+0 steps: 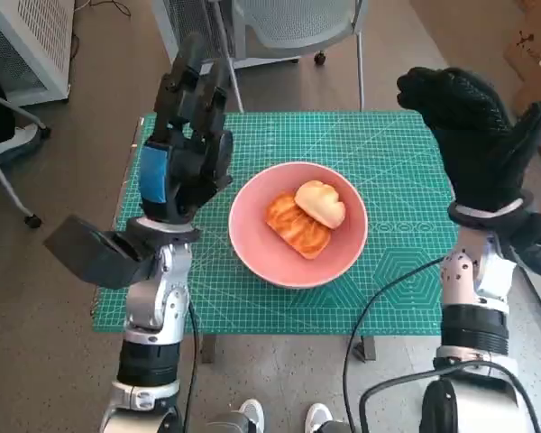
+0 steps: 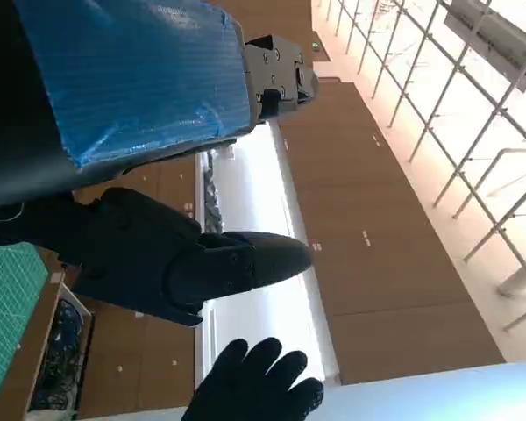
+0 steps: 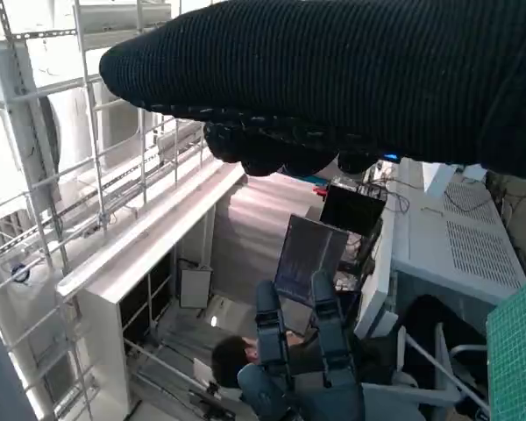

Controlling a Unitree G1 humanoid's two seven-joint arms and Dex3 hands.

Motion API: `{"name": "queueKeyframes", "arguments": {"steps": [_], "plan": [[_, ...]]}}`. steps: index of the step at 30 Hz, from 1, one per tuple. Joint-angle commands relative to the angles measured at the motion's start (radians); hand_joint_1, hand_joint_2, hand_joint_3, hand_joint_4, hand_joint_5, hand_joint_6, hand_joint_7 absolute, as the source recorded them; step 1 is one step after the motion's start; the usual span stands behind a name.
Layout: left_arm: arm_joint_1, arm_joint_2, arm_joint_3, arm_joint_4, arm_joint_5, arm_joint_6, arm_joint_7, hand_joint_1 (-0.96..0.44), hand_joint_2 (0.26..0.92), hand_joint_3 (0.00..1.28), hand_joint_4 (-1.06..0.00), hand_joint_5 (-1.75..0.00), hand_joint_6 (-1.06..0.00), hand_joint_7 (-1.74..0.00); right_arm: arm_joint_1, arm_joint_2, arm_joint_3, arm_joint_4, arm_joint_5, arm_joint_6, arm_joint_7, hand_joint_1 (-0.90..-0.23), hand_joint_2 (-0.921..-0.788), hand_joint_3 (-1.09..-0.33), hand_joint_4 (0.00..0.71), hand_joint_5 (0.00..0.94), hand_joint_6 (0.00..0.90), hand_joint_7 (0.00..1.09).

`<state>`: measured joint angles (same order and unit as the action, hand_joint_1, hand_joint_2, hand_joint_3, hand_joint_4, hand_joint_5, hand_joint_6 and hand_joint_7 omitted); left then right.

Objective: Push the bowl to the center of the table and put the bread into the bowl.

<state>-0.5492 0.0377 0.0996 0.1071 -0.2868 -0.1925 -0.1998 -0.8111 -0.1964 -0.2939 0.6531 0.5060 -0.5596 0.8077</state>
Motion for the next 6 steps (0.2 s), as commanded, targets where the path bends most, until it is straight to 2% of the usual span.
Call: {"name": "queueKeyframes", "arguments": {"steps": [1,6], "plan": [[0.008,0.014,0.009,-0.016,0.005,-0.003,-0.008,-0.69,0.921,0.51,0.0,0.0,0.0,-0.31,-0.005,-0.004,0.002,0.009,-0.016,-0.002,-0.015,-0.649,-0.921,-0.729,0.314,0.003,0.427,0.01],[0.013,0.028,0.013,-0.033,0.008,0.003,-0.01,-0.7,0.921,0.51,0.0,0.0,0.0,-0.32,-0.006,0.004,0.009,0.002,-0.025,-0.007,-0.032,-0.654,-0.921,-0.726,0.316,0.004,0.429,0.01]]}}
